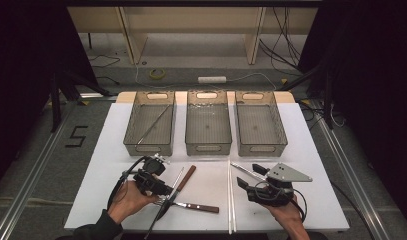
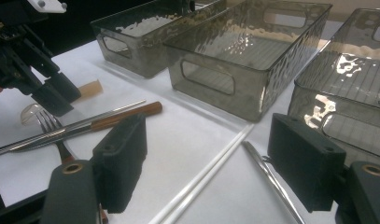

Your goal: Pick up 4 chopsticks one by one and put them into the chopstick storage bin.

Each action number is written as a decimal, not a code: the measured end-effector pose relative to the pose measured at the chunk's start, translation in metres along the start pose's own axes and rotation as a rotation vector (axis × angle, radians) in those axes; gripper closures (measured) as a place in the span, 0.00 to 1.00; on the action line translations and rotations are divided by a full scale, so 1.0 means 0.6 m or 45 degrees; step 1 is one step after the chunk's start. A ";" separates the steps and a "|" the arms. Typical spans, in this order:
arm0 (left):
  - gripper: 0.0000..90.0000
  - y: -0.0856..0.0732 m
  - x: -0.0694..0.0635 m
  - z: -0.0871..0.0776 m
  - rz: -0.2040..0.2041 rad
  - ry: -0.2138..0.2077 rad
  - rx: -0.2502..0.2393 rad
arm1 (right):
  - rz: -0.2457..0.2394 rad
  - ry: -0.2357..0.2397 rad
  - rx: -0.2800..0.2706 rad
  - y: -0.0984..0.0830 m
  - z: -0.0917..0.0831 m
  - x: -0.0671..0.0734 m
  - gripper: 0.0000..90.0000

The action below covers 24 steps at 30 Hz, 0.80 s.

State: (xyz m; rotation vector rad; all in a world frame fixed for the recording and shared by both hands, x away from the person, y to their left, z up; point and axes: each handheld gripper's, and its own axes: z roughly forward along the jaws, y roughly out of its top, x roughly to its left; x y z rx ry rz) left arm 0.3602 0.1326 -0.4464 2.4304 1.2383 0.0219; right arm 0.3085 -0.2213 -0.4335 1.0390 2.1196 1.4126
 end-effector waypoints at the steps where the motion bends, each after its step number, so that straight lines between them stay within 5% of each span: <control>1: 0.65 0.000 -0.001 0.003 -0.003 0.000 -0.001 | 0.001 -0.001 0.002 0.000 0.000 0.000 0.33; 24: 0.84 0.004 -0.004 0.035 0.004 0.031 0.058 | -0.001 0.001 -0.001 0.001 0.000 0.000 0.33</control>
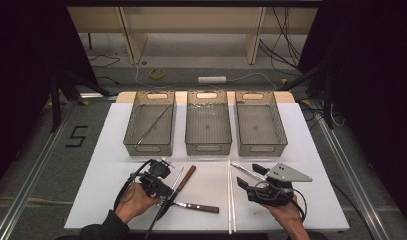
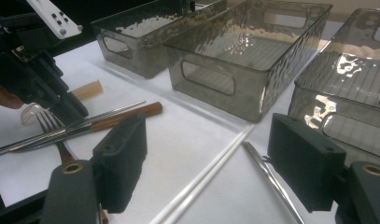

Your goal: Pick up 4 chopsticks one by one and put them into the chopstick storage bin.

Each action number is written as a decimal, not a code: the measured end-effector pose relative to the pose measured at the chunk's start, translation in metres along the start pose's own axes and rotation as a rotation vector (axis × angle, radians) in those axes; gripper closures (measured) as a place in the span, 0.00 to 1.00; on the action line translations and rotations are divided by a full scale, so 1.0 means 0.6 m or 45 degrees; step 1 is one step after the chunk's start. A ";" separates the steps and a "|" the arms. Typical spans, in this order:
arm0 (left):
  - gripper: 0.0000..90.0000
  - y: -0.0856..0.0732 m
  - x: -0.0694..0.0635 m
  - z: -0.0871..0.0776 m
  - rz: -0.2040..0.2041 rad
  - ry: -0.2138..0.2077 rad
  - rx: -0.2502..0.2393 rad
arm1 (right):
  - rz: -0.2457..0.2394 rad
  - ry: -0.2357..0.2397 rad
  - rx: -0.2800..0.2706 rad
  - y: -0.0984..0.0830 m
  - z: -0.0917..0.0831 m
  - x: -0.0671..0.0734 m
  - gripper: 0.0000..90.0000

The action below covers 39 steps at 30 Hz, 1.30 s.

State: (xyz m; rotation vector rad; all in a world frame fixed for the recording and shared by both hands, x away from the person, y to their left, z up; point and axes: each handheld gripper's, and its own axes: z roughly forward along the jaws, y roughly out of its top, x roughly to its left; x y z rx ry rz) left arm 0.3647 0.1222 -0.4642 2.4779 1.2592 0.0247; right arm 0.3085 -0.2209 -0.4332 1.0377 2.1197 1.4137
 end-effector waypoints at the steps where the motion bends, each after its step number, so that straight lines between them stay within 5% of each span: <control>1: 0.85 0.000 -0.001 0.001 0.005 0.002 0.003 | -0.001 0.000 0.004 0.000 0.000 0.000 0.33; 21: 0.89 0.001 -0.016 0.006 0.029 0.082 0.004 | -0.006 -0.004 0.003 0.000 0.000 -0.001 0.33; 39: 0.93 0.000 -0.005 0.006 -0.052 0.027 -0.045 | -0.005 -0.004 0.002 0.000 0.000 -0.001 0.33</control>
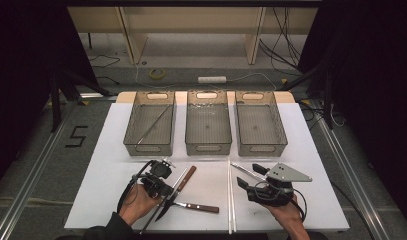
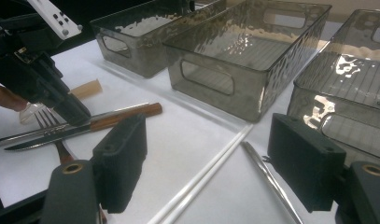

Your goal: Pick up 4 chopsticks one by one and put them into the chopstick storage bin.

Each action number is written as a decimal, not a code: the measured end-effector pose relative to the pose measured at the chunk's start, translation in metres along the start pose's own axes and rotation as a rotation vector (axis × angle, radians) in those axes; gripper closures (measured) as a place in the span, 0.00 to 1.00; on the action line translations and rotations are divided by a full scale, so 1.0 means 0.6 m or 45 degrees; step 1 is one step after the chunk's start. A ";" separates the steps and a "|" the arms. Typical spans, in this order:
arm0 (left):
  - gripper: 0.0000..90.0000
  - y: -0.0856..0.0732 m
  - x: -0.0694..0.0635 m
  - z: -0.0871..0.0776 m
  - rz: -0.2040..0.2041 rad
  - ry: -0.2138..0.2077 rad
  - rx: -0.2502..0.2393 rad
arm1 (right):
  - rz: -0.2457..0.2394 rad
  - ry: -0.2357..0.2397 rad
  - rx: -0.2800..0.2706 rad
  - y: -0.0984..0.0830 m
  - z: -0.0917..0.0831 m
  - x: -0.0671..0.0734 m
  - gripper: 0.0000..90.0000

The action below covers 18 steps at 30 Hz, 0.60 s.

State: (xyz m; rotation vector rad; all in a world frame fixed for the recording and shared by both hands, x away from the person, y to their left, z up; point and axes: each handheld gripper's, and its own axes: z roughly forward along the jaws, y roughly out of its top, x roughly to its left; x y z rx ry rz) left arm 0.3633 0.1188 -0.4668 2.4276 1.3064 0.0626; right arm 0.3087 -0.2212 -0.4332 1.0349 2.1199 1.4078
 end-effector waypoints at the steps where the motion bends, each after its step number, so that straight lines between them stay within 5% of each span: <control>1: 0.93 0.000 0.000 0.000 -0.007 -0.001 -0.005 | -0.002 0.000 0.000 0.000 0.000 0.000 0.33; 18: 0.95 -0.002 0.002 -0.005 -0.004 -0.016 -0.036 | -0.003 0.000 0.000 0.000 0.000 0.000 0.33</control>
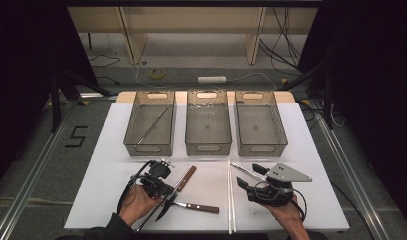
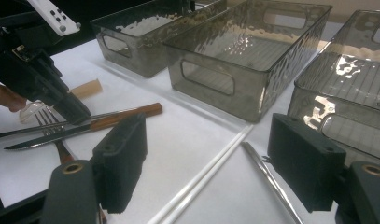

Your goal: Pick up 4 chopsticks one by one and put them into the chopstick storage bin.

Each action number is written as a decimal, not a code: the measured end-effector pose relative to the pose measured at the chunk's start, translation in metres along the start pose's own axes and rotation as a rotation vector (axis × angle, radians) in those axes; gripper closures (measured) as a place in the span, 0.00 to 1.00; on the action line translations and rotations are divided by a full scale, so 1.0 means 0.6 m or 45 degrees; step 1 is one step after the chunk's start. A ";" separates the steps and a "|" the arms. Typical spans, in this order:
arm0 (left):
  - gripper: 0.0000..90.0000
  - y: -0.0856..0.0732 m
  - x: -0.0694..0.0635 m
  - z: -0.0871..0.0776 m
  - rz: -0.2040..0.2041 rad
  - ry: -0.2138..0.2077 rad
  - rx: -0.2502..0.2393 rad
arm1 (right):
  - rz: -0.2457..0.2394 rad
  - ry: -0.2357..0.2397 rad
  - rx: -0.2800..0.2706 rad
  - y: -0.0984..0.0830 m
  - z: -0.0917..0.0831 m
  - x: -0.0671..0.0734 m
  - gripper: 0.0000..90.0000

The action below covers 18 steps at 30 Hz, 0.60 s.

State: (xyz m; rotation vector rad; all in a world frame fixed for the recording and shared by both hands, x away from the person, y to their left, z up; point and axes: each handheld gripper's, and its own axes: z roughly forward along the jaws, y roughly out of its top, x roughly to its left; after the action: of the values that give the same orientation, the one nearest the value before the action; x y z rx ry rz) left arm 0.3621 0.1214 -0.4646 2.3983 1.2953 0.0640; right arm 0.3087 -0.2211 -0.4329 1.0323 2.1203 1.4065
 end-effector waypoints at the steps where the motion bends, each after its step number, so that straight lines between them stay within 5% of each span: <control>1: 0.95 0.001 0.000 -0.002 0.009 0.000 -0.002 | 0.001 0.001 0.000 0.000 0.000 0.000 0.33; 18: 0.96 0.006 -0.001 -0.034 0.062 -0.029 -0.085 | 0.003 0.001 0.000 -0.001 0.001 -0.001 0.33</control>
State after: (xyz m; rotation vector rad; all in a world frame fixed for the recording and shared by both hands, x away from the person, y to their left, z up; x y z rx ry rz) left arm 0.3597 0.1264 -0.4444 2.3669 1.2059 0.0919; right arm 0.3093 -0.2214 -0.4335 1.0349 2.1202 1.4081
